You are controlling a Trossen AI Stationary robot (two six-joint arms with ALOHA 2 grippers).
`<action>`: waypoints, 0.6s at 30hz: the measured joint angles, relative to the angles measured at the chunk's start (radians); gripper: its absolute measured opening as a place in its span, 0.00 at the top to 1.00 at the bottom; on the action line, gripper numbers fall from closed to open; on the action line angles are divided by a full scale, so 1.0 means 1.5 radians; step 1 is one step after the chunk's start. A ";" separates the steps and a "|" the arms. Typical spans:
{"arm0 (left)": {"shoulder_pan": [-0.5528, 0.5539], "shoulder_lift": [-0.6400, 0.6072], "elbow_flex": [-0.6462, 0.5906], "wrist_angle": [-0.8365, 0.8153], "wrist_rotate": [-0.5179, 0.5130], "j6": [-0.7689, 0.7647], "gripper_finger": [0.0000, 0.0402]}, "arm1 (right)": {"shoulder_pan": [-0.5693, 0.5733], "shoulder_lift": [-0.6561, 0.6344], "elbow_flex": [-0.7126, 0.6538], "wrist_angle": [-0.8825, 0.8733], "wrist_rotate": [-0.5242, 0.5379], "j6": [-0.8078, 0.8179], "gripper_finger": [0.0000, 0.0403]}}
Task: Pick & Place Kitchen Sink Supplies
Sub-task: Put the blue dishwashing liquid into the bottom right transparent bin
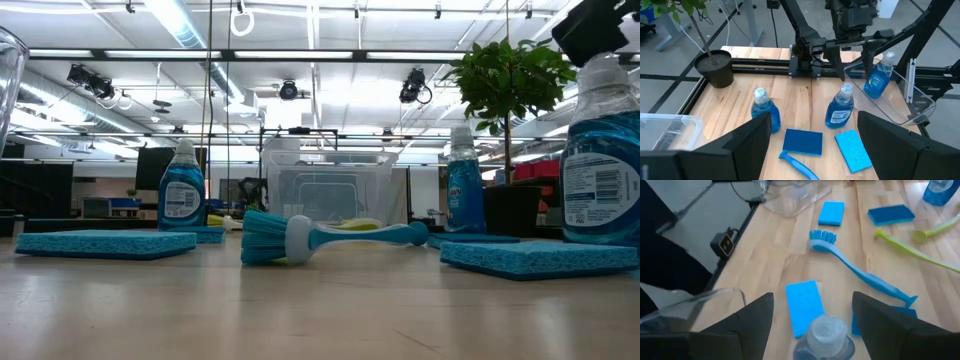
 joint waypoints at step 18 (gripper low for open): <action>0.000 0.000 0.000 0.000 0.000 -0.001 0.26 | -0.064 0.066 0.000 -0.015 -0.090 -0.070 0.33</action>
